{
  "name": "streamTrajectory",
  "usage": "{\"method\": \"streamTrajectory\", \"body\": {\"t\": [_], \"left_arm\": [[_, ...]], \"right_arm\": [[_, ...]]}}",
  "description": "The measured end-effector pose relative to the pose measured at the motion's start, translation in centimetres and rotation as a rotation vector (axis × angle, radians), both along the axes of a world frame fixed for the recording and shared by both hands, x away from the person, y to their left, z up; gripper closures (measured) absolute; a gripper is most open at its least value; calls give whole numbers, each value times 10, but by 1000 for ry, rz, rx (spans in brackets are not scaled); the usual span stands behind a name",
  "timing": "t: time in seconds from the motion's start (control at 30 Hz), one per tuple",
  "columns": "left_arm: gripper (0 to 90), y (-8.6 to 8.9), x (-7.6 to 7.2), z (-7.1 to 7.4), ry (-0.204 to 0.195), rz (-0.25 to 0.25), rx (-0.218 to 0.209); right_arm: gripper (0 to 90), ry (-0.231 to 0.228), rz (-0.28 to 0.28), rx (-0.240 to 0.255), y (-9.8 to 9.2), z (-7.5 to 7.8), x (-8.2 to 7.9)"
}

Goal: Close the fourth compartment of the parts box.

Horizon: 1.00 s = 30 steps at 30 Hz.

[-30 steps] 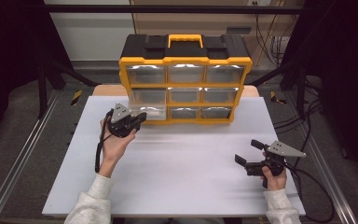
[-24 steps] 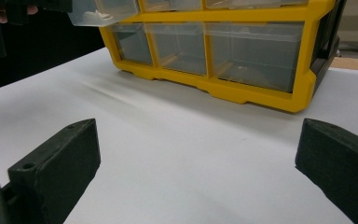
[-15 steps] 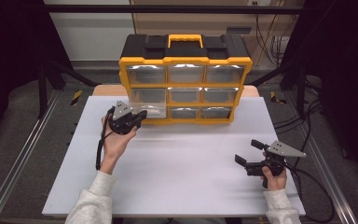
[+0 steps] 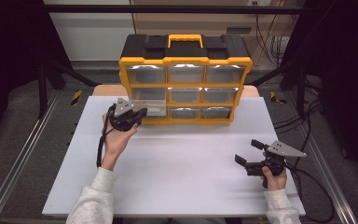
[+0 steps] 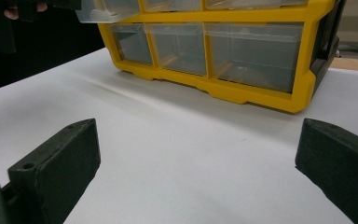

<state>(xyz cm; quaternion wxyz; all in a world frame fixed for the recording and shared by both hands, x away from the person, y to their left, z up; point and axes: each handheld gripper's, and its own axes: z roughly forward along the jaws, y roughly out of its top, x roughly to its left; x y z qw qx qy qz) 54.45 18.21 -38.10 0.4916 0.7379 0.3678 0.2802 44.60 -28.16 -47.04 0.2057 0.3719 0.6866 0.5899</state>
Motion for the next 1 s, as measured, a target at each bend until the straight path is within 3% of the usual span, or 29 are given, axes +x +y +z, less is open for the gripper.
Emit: {"method": "streamTrajectory", "body": {"t": [1.0], "left_arm": [[893,-2,16,3,6,17,20]], "right_arm": [[3,2,-2,4,0,0,0]]}}
